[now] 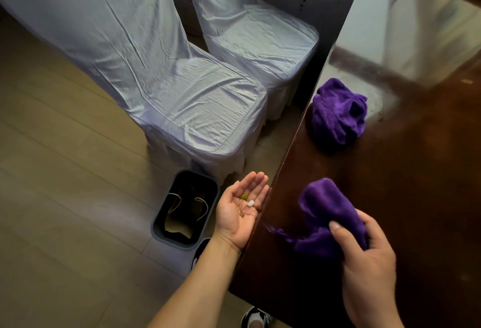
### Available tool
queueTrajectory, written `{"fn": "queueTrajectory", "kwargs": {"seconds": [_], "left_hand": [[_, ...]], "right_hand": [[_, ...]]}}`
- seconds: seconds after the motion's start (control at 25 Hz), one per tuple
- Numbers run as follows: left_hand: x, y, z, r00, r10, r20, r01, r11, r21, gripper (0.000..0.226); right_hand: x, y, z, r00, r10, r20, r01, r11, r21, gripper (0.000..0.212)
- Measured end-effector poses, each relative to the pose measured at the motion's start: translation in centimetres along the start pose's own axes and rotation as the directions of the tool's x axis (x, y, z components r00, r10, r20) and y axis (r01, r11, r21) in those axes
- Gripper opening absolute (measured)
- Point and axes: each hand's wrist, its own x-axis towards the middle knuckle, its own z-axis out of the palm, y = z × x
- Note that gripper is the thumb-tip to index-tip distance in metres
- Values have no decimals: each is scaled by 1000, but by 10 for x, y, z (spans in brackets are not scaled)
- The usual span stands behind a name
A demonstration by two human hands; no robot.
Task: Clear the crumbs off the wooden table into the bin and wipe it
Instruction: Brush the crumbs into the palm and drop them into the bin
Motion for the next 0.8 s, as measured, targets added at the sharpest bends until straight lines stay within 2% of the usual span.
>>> {"fn": "queueTrajectory", "kwargs": {"seconds": [0.08,0.2,0.32,0.44,0.52,0.6,0.72,0.8], "left_hand": [[1,-1,-2,1000,2,9,-2,1000,-1,36],[1,0,-1,1000,15,17,-15,1000,14,36],[-1,-1,0,1000,16,14,-16,1000,17,36],[-1,1,-2,1000,-2,3,1,998,57,38],[-3,4,-2,997,-72,12,70,992,101,41],[-4,5,-1,996,-90,2,89,993,79,42],[-2,4,-1,998,-43,-45,41,999,-33,38],[-2,4,-2,994,-79,-82,72,994,-78,38]], "right_hand": [[2,10,-10,998,47,-28,-50,995,-88,37],[3,20,-7,997,77,-24,-79,992,-102,34],[-1,28,15,1000,-7,-15,5,986,-167,31],[-10,27,55,984,-96,150,129,965,-228,34],[-13,23,72,970,-64,233,100,984,-144,33],[-11,18,68,982,-55,179,68,996,-63,32],[-6,13,32,996,-86,-6,84,990,-115,32],[-5,15,7,995,-23,-98,10,992,-129,35]]}}
